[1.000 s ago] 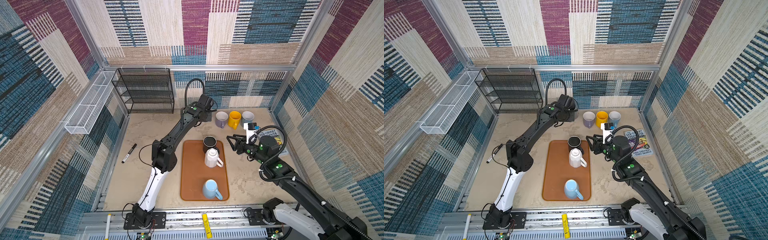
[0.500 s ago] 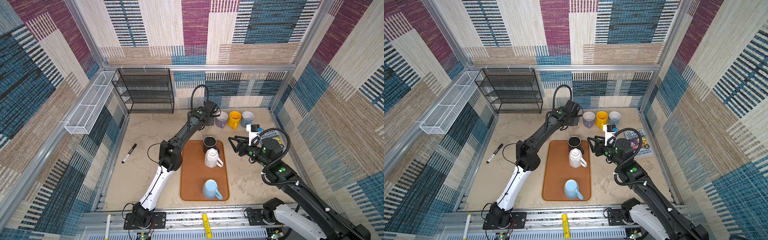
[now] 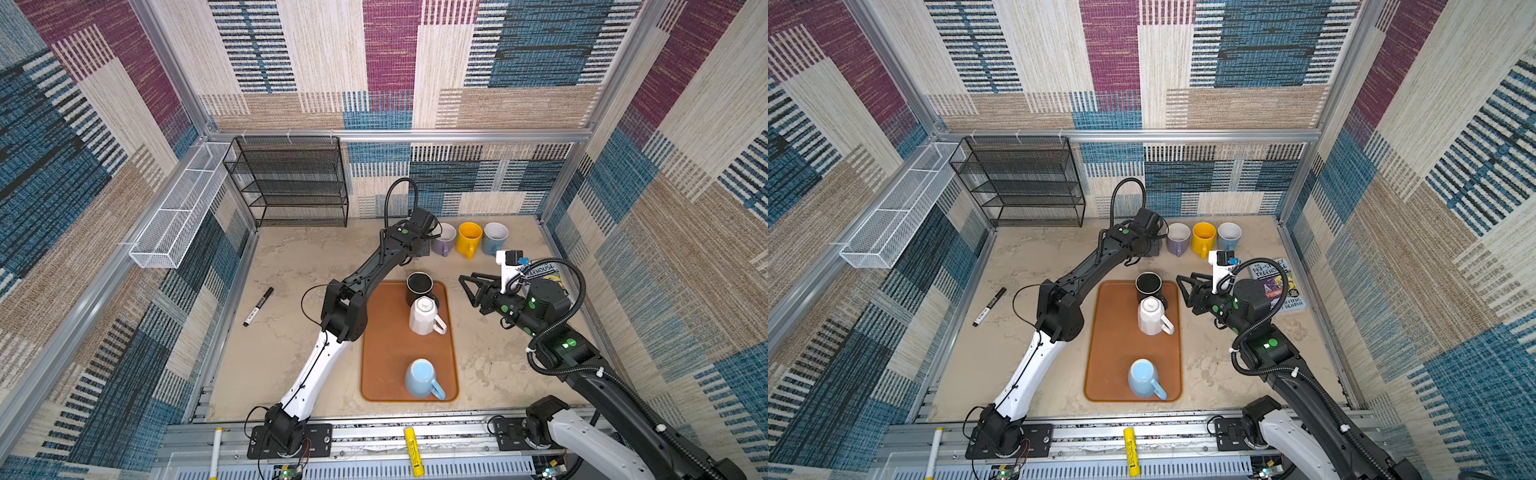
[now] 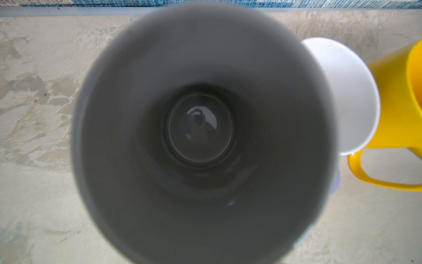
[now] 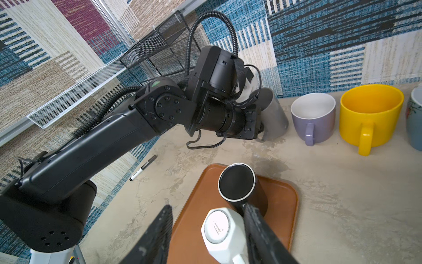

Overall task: Turn the mug right side up
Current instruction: 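Carry the grey mug with the left gripper to the far edge beside the purple mug, then lower the grey mug upright onto the table and open the left gripper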

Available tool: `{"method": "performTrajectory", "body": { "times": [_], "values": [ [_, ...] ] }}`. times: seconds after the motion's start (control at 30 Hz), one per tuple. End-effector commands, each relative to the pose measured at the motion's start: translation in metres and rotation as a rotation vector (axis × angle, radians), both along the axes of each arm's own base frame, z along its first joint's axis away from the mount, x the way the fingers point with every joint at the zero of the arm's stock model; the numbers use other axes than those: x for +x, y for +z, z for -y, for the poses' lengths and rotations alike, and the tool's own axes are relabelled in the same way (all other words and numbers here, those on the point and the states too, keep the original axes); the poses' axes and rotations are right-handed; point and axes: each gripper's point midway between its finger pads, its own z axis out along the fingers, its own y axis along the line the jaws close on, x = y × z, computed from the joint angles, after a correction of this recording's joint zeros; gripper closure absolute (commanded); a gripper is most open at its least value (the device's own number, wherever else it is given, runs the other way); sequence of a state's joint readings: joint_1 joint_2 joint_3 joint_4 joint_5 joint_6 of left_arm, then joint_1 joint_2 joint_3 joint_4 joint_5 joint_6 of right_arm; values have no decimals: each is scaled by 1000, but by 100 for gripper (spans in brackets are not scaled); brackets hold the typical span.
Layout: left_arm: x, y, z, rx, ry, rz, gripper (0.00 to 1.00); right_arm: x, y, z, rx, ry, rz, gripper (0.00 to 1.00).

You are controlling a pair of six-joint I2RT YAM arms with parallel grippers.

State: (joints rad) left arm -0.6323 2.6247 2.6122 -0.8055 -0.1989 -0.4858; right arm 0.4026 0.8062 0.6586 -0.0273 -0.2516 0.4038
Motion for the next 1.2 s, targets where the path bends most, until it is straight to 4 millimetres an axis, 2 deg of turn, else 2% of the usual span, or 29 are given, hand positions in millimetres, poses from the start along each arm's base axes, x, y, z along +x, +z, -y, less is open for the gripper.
{"method": "performTrajectory", "body": {
  "times": [0.0,0.17,0.73,1.07,1.17],
  "values": [
    [11,11,11,-72,19,53,100,0,4,1,7,-9,4,47],
    [10,5,10,-62,21,46,100,0,4,2,7,-11,8,47],
    [13,5,6,-42,26,56,100,0,3,3,5,-16,6,47],
    [13,7,6,-39,23,60,83,0,3,3,5,-20,7,47],
    [13,7,6,-36,24,61,80,0,3,4,4,-22,6,47]
  ]
}}
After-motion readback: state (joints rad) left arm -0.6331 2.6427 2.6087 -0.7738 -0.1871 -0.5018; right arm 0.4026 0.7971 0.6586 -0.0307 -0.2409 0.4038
